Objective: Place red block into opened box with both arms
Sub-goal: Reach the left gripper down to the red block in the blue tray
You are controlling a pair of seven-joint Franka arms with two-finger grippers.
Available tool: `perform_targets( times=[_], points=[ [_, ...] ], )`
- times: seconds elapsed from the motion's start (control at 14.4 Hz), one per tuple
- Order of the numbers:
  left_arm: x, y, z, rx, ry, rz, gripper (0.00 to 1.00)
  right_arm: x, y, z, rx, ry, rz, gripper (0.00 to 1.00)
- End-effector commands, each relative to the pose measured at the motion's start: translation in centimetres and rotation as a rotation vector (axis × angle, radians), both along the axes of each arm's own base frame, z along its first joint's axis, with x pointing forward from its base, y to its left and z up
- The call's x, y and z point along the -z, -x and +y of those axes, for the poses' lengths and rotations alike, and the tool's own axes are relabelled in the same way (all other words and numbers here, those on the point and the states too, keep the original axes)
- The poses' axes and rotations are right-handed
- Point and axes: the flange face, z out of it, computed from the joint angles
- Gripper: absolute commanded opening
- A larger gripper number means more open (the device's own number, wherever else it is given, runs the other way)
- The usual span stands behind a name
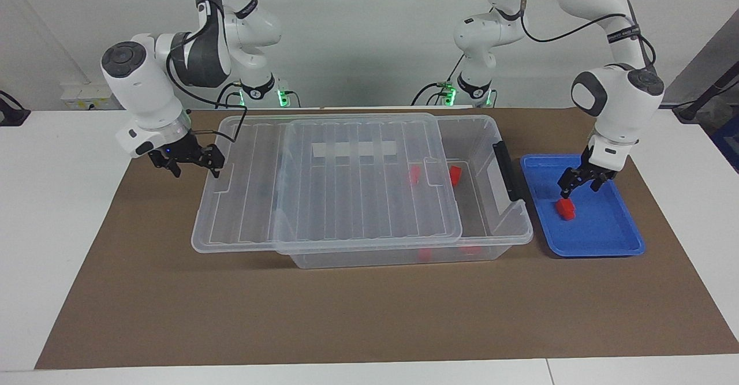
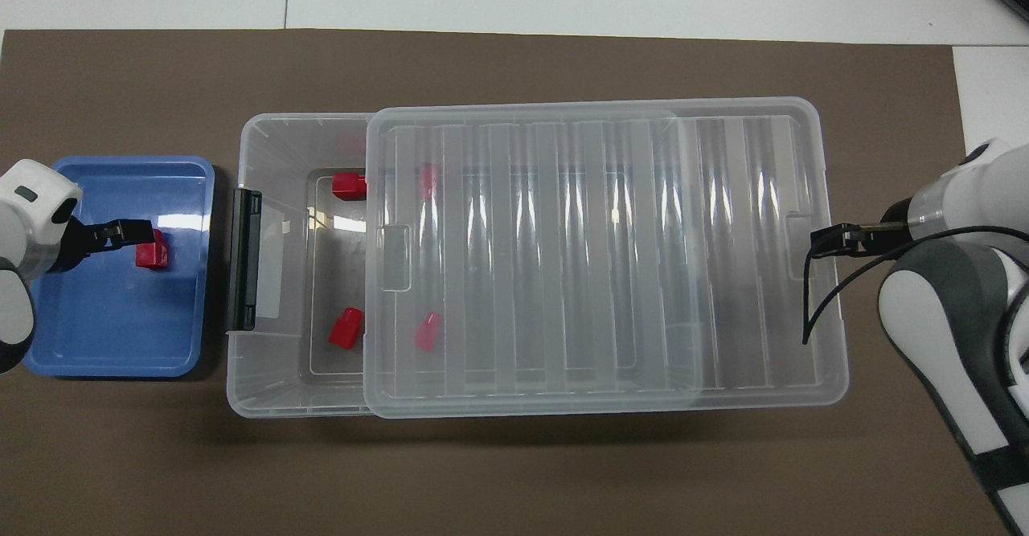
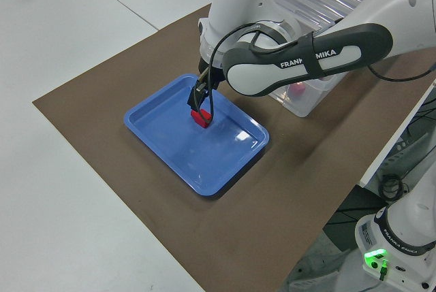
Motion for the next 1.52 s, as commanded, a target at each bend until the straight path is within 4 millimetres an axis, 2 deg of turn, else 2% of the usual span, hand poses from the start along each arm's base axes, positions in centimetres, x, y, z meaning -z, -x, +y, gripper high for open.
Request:
perform_targets(
  times=[0.0,0.21,0.48,0.97,1.18,1.25,1.45],
  points=[
    [3.2,-0.8,0.5,0.001,-0.013,-0.021,1.00,-0.7,0.4,-0.8,-0.035,0.019,0.005,1.00],
    [4.8,-1.1,0.8,0.051,-0.022,-0.024,1.00,-0.7,0.4,-1.0,-0.038,0.029,0.004,1.00],
    [4.9,-0.8,0.7,0.126,-0.032,-0.002,1.00,-0.8,0.4,-2.1,-0.044,0.053,-0.001,1.00],
    [5.9,0.5,0.3,0.135,-0.019,0.059,1.00,-0.9,0.5,-4.1,-0.042,0.069,0.006,1.00],
    [6.2,0.9,0.5,0.138,-0.018,0.066,0.99,-1.0,0.6,-4.4,-0.039,0.070,0.005,1.00],
    [6.2,0.9,0.5,0.138,-0.018,0.066,0.88,-1.0,0.6,-4.6,-0.036,0.070,0.007,1.00],
    [6.0,0.8,0.4,0.146,-0.020,0.064,0.34,-1.1,0.7,-5.6,-0.024,0.080,0.011,1.00]
  ],
)
